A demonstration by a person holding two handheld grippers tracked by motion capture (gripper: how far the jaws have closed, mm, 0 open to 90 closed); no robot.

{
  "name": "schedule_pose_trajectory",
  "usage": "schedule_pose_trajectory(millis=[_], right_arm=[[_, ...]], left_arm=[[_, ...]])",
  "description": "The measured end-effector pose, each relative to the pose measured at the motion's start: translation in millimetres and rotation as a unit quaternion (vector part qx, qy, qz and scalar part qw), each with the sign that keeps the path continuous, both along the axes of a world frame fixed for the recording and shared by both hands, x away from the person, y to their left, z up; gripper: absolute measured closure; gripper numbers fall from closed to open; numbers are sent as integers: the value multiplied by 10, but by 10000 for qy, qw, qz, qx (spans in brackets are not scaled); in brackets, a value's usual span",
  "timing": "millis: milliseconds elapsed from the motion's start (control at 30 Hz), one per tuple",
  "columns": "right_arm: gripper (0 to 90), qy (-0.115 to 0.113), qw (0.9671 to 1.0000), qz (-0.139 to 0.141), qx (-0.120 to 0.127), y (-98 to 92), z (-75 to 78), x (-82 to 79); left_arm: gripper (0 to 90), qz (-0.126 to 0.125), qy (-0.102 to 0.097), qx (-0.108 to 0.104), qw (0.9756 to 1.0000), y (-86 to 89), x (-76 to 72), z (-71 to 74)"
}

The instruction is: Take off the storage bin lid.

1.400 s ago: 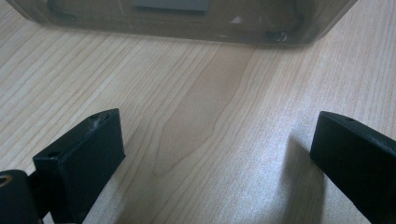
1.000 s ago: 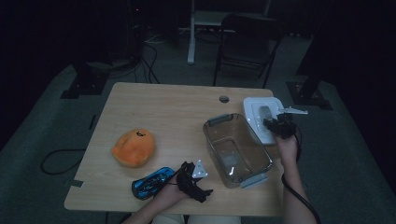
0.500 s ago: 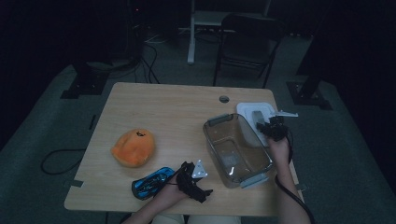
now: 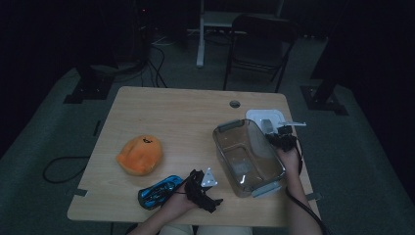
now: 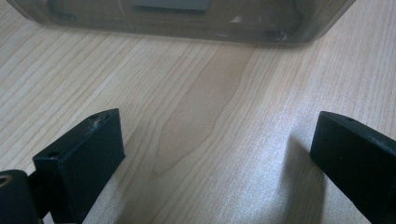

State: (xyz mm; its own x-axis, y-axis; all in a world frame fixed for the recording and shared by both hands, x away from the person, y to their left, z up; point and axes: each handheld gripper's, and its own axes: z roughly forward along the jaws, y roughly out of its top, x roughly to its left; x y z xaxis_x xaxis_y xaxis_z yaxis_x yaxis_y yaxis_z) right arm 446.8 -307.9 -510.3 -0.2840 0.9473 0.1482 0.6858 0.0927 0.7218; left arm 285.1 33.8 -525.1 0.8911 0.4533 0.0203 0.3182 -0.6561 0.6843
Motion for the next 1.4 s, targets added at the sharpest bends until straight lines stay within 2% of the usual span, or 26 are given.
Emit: schedule_pose_trajectory(millis=[100,133,200,300,400,467,500,567,667,700,800,1033,1133,1233,1400], right_arm=[[671,15,10000,43,-21,5,5,-3],[559,18,9999,111,-71,12,22,-3],[544,-10,9999,148,-70,12,31,-6],[441,-129,9997,157,-112,19,104,-42],[302,-225,9995,189,69,-22,187,-93],[194,-241,9991,326,143,-44,211,-135],[159,-248,9987,445,89,-51,213,-160],[157,-232,9983,533,94,-71,211,-212],[137,-237,9975,667,-41,-81,202,-264],[136,-269,9971,715,-73,-87,198,-292],[132,-369,9954,869,-148,-103,179,-374],[133,-344,9935,1081,0,-144,132,-533],[133,-239,9925,1200,36,-144,81,-596],[133,-161,9917,1278,-54,-131,34,-646],[140,-124,9909,1336,93,-133,1,-693]], left_arm=[[33,33,10,-1,10000,-4,-2,0],[33,36,8,1,10000,-6,-1,0],[33,43,11,5,10000,-7,-1,0],[32,18,12,6,10000,-8,-5,0],[34,87,19,11,10000,-23,-9,5],[34,131,136,-8,9998,-38,12,22],[34,139,201,-14,9997,-40,28,39],[34,214,180,-21,9996,-44,66,88],[33,278,164,-46,9995,-44,110,155],[33,326,167,-82,9993,-49,158,223],[30,476,56,-126,9988,-54,238,297],[30,669,95,-287,9973,-56,446,406],[30,724,-56,-204,9972,-57,527,424],[30,769,-68,-187,9968,-41,596,434],[30,835,-189,-88,9963,-17,718,470]])
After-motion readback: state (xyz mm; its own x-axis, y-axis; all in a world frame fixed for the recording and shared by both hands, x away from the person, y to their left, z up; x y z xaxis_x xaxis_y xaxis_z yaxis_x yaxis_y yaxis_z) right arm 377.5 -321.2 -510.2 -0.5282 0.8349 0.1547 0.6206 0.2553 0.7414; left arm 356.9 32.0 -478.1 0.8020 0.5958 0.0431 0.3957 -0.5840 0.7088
